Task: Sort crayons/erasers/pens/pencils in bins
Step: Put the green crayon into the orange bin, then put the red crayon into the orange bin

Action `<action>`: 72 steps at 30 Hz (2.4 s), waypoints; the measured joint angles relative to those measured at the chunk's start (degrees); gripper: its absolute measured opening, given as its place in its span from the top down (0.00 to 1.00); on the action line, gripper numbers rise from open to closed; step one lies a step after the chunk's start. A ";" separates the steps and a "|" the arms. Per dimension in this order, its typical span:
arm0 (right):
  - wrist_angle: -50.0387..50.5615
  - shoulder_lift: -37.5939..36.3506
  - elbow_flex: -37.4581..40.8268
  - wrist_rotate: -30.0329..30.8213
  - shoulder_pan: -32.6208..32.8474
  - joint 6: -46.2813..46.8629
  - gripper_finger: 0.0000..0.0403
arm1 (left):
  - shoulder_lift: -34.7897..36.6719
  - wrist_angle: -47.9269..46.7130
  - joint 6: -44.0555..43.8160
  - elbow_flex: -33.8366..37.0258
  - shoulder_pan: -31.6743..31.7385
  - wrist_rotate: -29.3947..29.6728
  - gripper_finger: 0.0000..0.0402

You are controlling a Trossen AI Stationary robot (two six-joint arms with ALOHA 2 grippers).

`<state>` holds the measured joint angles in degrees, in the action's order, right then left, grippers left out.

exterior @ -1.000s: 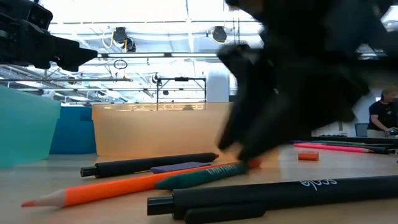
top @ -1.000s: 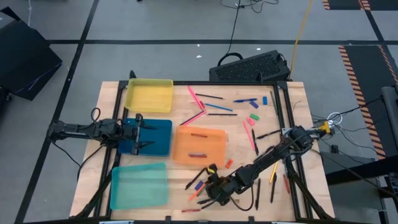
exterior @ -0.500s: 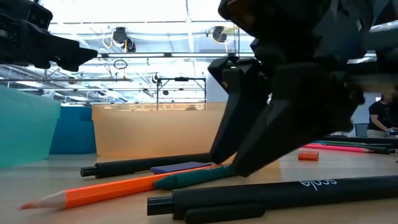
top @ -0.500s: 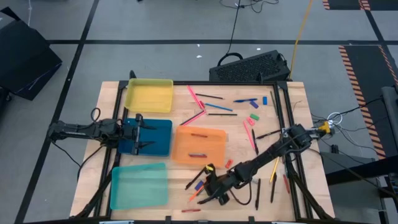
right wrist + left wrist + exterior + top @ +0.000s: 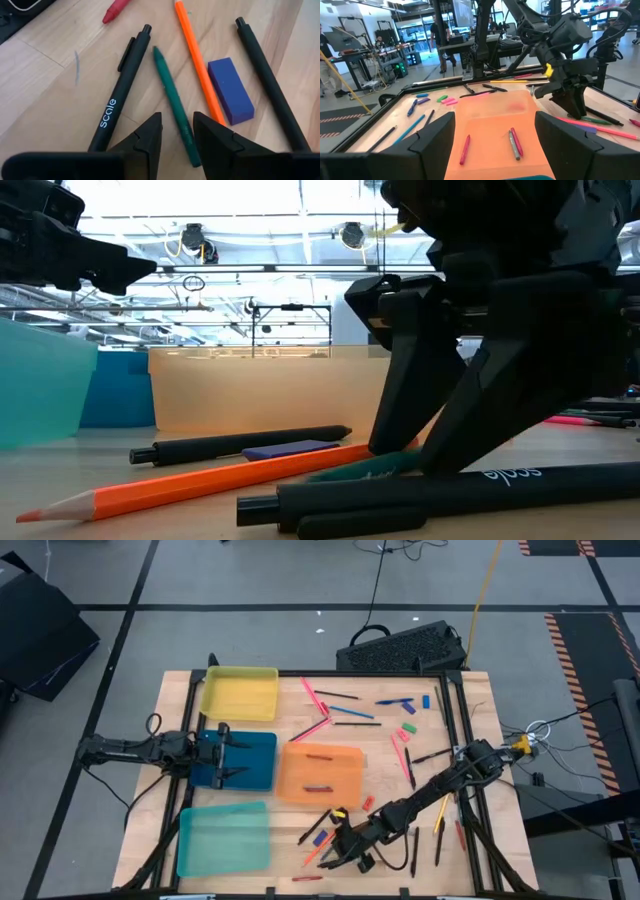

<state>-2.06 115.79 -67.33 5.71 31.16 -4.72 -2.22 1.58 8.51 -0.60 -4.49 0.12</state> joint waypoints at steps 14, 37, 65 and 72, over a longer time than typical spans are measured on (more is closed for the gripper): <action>3.37 -0.17 0.33 0.03 -0.37 6.38 0.82 | 0.00 -0.02 0.00 0.00 0.01 0.00 0.32; 10.18 -7.31 0.96 -1.98 -0.20 8.54 0.92 | 0.00 -0.02 0.00 0.00 0.02 0.00 0.32; 17.13 -1.51 -12.01 4.67 -25.59 0.78 0.90 | -0.01 -0.04 0.00 0.00 0.02 0.00 0.32; 19.07 -2.59 -10.95 5.01 -24.85 0.42 0.70 | -0.02 -0.02 0.00 0.00 0.00 0.00 0.32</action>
<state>17.02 113.20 -78.28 10.71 6.31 -4.31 -2.24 1.56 8.51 -0.60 -4.49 0.12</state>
